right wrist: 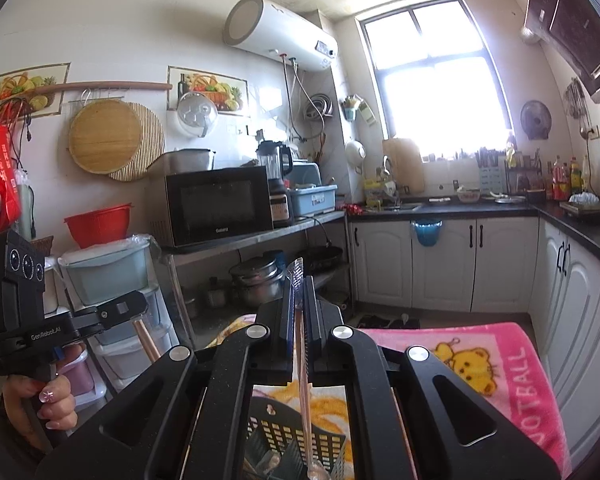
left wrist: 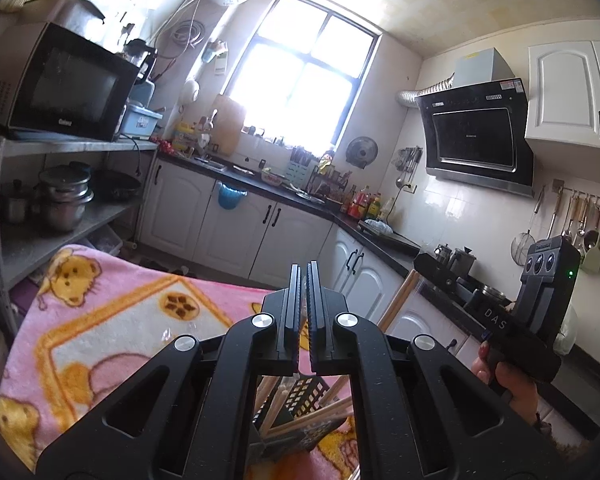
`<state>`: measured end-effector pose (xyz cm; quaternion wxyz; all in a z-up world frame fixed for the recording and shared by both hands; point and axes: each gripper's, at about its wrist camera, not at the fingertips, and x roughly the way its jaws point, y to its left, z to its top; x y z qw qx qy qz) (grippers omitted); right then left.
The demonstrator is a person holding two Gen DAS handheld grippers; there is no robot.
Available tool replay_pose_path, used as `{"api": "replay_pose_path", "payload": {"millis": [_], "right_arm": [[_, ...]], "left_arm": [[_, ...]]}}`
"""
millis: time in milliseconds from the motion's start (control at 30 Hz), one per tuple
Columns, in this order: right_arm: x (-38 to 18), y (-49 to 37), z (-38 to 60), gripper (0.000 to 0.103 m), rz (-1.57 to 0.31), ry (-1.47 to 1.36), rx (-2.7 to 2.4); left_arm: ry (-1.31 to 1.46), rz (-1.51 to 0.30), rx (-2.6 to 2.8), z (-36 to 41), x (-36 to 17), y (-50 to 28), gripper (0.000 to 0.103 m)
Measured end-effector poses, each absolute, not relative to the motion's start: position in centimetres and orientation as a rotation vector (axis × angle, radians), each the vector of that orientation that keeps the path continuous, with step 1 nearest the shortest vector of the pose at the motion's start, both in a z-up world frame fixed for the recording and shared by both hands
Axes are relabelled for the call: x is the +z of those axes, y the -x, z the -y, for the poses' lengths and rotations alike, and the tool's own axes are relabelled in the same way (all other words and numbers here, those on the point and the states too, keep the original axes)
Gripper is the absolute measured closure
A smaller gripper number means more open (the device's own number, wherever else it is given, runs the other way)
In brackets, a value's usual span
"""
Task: Organize utensils
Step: 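Lower the chopsticks into the green basket and open the right gripper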
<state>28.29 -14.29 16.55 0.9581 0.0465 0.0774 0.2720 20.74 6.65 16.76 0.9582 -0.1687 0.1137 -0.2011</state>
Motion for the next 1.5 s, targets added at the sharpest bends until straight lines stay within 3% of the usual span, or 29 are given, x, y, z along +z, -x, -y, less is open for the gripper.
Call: {"api": "replay_pose_path", "payload": {"millis": [967, 1067, 1133, 1300, 1500], "right_arm": [[11.2, -28.5, 14.8, 0.098, -0.365, -0.164, 0.531], [10.8, -28.4, 15.0, 0.090, -0.389, -0.166, 0.530], [10.7, -28.3, 15.1, 0.079, -0.396, -0.165, 0.523], [10.5, -27.6, 15.5, 0.068, -0.400, -0.164, 0.511], [10.3, -26.6, 16.0, 0.055, -0.401, -0.156, 0.506]], "left_arm": [[0.299, -0.417, -0.358, -4.8, 11.5, -21.7, 0.102], [0.299, -0.430, -0.352, -4.8, 11.2, -21.5, 0.102], [0.301, -0.436, -0.353, -4.9, 11.1, -21.5, 0.102], [0.296, -0.445, -0.344, -4.9, 11.0, -21.2, 0.099], [0.305, -0.457, -0.334, -5.0, 10.6, -20.7, 0.079]]}}
